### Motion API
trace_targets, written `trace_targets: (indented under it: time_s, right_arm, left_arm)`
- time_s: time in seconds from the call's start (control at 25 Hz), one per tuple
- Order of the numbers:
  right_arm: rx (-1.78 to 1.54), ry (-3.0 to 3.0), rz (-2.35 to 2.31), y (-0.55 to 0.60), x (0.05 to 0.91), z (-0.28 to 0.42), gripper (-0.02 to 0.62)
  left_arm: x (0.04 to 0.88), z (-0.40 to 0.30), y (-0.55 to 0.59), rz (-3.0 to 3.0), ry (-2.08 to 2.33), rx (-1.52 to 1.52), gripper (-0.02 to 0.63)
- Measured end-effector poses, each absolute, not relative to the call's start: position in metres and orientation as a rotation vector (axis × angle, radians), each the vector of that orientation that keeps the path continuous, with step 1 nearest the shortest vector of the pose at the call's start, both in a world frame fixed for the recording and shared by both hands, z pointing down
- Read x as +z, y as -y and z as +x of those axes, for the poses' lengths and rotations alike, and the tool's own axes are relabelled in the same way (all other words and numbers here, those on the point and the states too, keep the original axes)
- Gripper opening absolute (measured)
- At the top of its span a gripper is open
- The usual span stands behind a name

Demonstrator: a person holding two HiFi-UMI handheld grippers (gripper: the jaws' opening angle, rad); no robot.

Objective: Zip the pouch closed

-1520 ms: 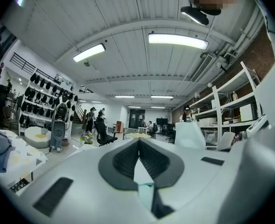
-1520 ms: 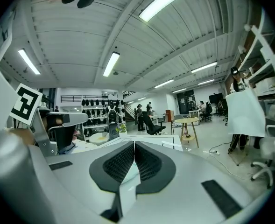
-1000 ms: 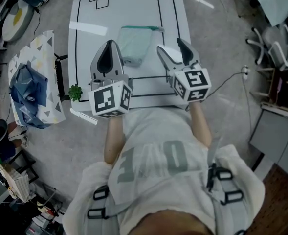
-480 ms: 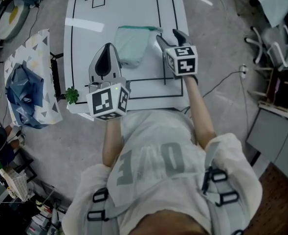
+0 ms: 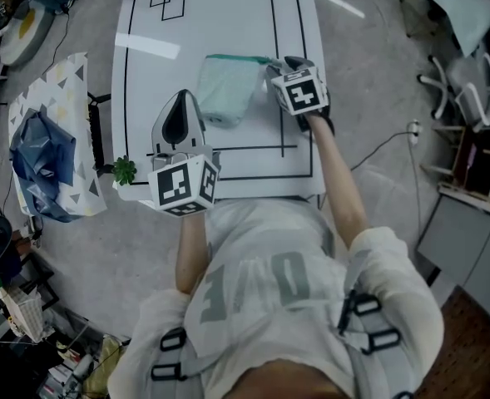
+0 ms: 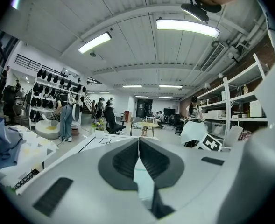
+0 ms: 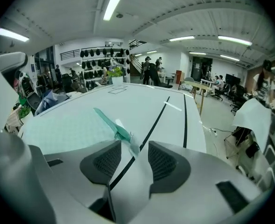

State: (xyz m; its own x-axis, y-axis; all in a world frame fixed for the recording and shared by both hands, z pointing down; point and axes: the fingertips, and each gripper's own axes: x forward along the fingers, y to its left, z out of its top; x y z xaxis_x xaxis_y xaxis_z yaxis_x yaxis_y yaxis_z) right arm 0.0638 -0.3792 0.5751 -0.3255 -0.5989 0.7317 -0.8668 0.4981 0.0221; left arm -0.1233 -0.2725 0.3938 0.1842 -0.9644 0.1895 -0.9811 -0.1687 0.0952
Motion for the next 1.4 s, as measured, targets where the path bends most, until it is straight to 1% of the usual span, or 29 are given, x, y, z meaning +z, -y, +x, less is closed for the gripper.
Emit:
trace_targets:
  time_s: [0.12,0.2,0.24,0.28,0.48,0.68,1.2,1.4]
  right_arm:
    - [0.531,2.034,1.145,0.374,0.579,0.05,0.141]
    - [0.522,2.021,1.157,0.373,0.579,0.051,0.098]
    - [0.5,2.015,1.17,0.374,0.578,0.051,0.05]
    - [0.477,2.014,1.177,0.374,0.577,0.051,0.03]
    - [0.466,2.054,1.2,0.367,0.569,0.044,0.02]
    - [0.346,2.115,1.258,0.366,0.528,0.044,0.018]
    - [-0.297,2.392,1.328,0.324,0.345,0.014,0.017]
    - [-0.554,2.409,1.362,0.298,0.303,0.009,0.017]
  left_arm:
    - [0.392,-0.128,0.272,2.243,1.896,0.121,0.008]
    - [0.388,-0.13,0.271,2.24,1.904,0.114,0.008]
    - [0.387,-0.131,0.271,2.241,1.908,0.111,0.008]
    - [0.386,-0.133,0.271,2.24,1.912,0.108,0.008]
    - [0.388,-0.142,0.264,2.218,1.924,0.092,0.008]
    - [0.379,-0.141,0.259,2.223,1.925,0.071,0.008]
    - [0.333,-0.13,0.241,2.277,1.908,-0.084,0.008]
    - [0.304,-0.125,0.235,2.304,1.868,-0.191,0.008]
